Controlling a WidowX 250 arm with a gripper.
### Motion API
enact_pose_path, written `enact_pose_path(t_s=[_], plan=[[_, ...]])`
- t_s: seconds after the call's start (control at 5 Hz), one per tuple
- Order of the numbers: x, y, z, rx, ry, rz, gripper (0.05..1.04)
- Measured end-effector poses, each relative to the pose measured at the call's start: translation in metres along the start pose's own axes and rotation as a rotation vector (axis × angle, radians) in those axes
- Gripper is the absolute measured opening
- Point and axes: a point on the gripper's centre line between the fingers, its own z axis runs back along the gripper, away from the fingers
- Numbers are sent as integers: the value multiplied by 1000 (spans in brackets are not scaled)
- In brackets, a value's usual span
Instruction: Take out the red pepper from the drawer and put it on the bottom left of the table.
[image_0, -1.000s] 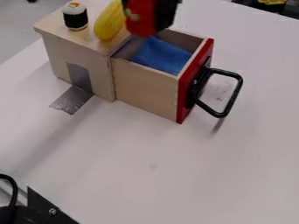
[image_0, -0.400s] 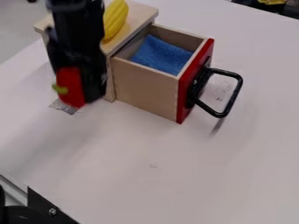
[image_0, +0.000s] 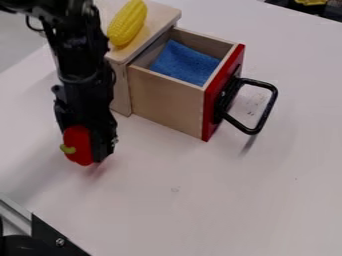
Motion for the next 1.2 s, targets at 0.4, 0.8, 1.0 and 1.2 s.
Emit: enact_pose_path(t_s=[0.4, 0.8, 1.0, 1.2], plan=[[-3, 7, -12, -20, 38, 55, 1001], [-12, 19, 64, -38, -152, 67, 1001], [-19, 23, 79, -39, -169, 84, 1001], [-19, 26, 75, -15, -152, 79, 1001]])
